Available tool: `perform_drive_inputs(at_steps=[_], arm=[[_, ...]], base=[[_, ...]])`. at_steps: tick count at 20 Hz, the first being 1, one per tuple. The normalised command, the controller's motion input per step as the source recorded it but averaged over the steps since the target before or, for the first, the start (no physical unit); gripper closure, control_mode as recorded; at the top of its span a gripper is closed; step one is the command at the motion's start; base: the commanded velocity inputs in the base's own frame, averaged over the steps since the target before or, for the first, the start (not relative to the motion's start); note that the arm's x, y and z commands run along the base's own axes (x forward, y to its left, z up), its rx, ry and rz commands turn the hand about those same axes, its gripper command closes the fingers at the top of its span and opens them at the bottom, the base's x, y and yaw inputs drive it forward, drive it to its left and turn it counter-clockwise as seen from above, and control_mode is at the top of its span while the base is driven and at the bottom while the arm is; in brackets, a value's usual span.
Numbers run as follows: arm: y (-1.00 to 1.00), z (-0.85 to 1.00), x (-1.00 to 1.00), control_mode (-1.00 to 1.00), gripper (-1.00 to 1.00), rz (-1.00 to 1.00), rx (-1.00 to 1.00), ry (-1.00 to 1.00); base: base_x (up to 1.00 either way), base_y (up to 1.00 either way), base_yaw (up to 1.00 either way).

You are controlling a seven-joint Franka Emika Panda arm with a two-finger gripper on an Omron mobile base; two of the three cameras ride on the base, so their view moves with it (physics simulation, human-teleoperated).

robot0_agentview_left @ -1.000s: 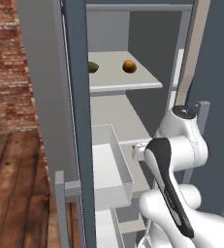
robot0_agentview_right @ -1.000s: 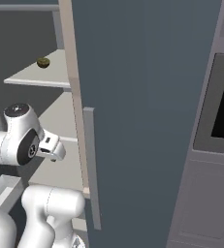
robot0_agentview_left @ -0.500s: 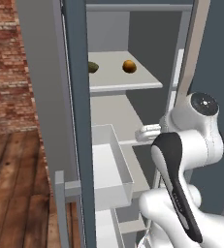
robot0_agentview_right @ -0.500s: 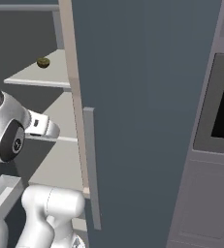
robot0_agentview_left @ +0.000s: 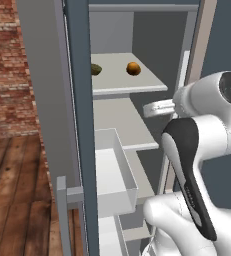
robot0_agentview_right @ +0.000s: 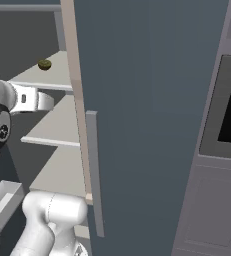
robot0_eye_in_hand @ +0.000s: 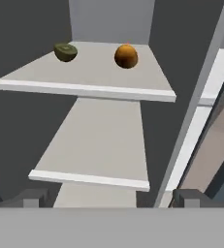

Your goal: Take the mango, orange, and kiwi from the freezer and place them in the bowl on the counter.

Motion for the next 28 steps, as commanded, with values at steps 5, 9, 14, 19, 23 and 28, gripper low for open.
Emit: perform_drive_inputs(at_steps=[5, 9, 14, 19, 23, 28], arm=[[0.00, 0.83, 0.21, -1.00, -1.00, 0.03, 0.00, -0.17], [0.00, 0.58, 0.29, -1.00, -1.00, 0.03, 0.01, -0.12], [0.00, 0.20, 0.36, -1.00, -1.00, 0.00, 0.01, -0.09], [0.00, -0.01, 0.63, -1.00, -1.00, 0.00, -0.01, 0.05], [0.00, -0.16, 0.65, -1.00, -1.00, -0.01, -0.03, 0.08], [0.08, -0.18, 0.50, -1.00, -1.00, 0.00, 0.00, 0.05]], base=[[0.00, 0.00, 0.00], [0.00, 0.00, 0.00], [0.00, 0.00, 0.00], [0.00, 0.00, 0.00], [0.00, 0.00, 0.00], [0.00, 0.00, 0.00]])
